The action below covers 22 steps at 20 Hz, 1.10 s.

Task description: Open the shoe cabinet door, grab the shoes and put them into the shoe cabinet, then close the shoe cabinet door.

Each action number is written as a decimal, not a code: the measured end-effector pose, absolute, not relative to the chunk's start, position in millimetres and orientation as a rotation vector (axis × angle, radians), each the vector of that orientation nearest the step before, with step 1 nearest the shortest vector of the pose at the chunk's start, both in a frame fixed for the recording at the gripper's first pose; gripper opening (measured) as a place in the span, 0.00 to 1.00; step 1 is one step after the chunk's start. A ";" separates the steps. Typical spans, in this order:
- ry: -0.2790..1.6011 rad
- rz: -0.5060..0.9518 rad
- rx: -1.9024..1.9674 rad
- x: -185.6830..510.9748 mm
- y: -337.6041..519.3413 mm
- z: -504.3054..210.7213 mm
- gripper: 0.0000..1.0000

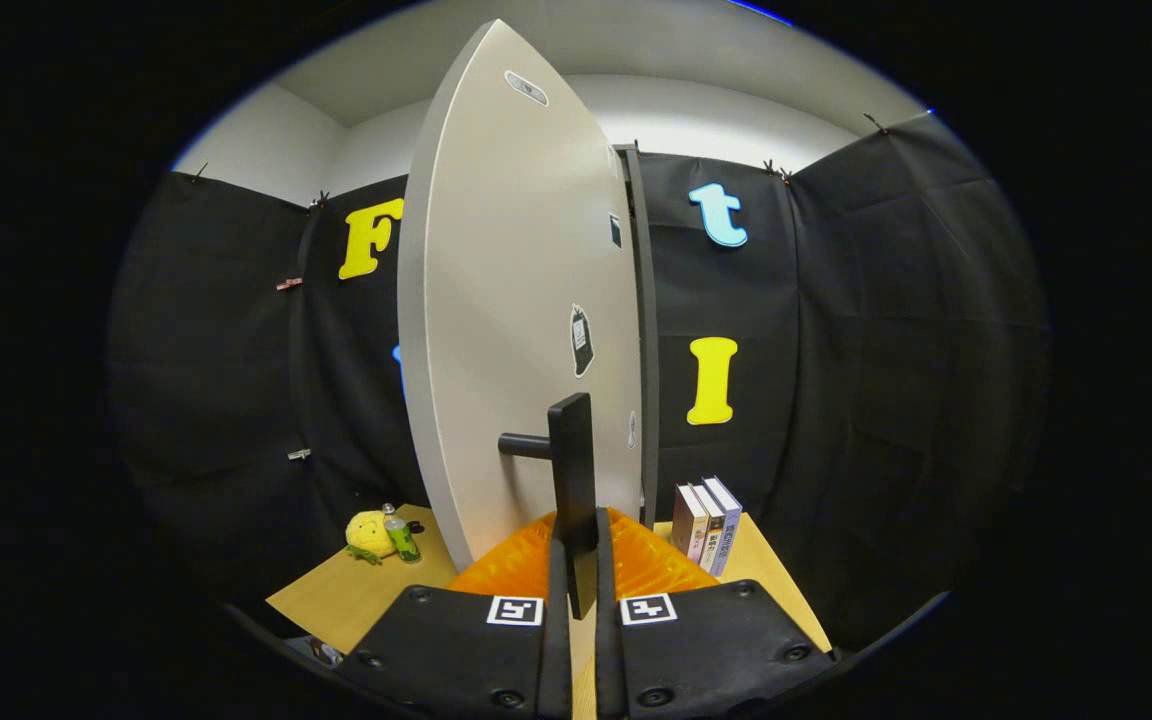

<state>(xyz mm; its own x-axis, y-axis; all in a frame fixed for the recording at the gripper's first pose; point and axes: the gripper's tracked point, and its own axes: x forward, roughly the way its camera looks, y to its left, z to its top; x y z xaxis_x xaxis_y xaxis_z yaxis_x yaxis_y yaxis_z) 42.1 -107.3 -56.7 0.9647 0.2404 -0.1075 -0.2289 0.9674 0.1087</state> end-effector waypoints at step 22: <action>0.085 0.156 0.152 35.4 -186.2 -62.3 0.09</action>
<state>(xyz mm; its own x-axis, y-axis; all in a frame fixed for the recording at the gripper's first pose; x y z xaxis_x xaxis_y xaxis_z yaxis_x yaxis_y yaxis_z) 35.4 -186.2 -62.3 0.9843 0.1613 -0.0720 -0.1485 0.9764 0.1569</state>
